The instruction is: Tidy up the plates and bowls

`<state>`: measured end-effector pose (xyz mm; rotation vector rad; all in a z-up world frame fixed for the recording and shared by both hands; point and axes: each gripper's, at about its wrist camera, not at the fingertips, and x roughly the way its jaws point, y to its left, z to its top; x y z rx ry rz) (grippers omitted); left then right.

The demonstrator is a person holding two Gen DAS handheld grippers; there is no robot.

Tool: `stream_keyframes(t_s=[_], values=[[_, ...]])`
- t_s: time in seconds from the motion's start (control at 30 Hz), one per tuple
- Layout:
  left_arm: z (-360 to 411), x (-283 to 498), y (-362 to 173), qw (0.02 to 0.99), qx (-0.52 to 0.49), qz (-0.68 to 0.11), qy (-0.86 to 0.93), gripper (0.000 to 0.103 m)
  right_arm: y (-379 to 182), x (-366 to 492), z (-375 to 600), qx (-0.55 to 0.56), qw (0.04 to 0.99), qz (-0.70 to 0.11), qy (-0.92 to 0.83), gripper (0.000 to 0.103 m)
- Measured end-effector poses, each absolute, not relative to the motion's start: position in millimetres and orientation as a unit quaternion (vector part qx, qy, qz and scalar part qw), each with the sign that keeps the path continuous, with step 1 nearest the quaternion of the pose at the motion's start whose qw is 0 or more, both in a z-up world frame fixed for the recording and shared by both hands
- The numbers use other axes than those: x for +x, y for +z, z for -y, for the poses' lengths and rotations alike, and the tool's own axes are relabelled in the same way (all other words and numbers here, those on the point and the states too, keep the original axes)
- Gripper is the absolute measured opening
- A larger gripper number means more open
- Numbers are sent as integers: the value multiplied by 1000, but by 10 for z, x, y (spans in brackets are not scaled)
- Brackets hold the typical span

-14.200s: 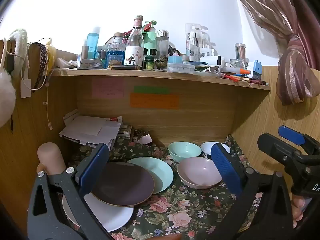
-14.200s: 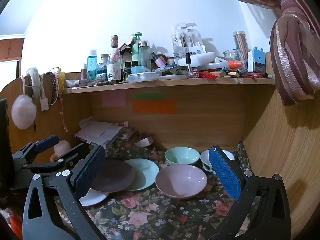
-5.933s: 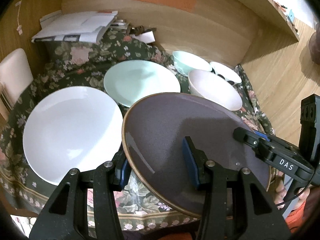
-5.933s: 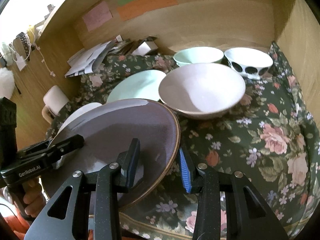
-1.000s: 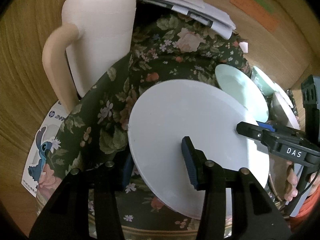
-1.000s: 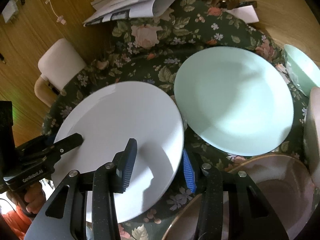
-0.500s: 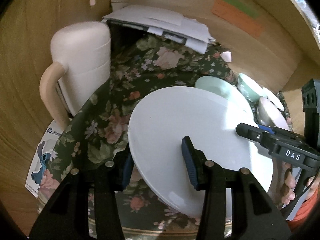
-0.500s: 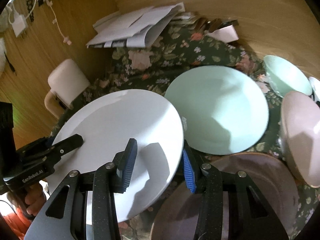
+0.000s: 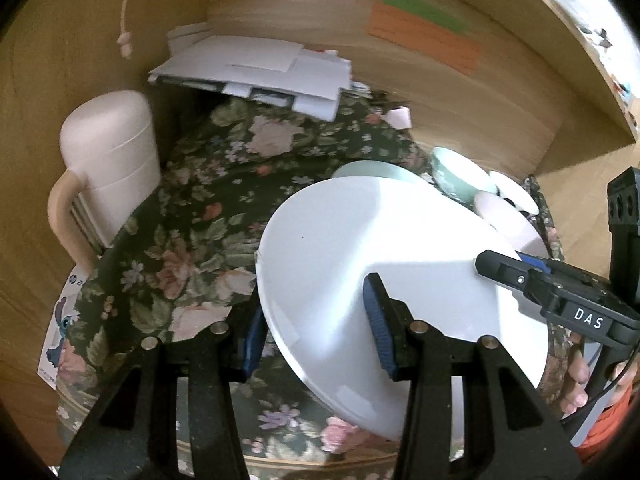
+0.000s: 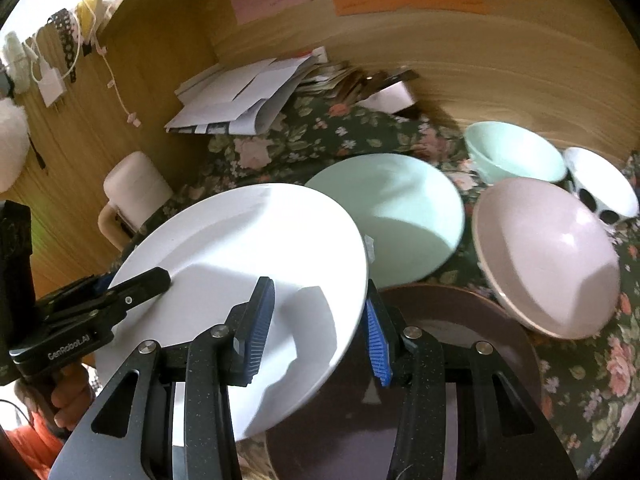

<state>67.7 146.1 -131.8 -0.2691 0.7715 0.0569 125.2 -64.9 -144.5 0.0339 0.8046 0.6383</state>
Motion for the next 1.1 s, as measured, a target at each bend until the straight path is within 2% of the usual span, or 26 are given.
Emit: stream_keyframes(t_s=[0.63, 1.1], values=[[-705, 623, -1205, 921, -104, -374, -13, 46, -1385, 1067, 1404, 44, 888, -369, 271, 40], [-331, 659, -1418, 911, -104, -397, -31, 46, -1633, 1012, 1802, 70, 884, -388, 249, 40]])
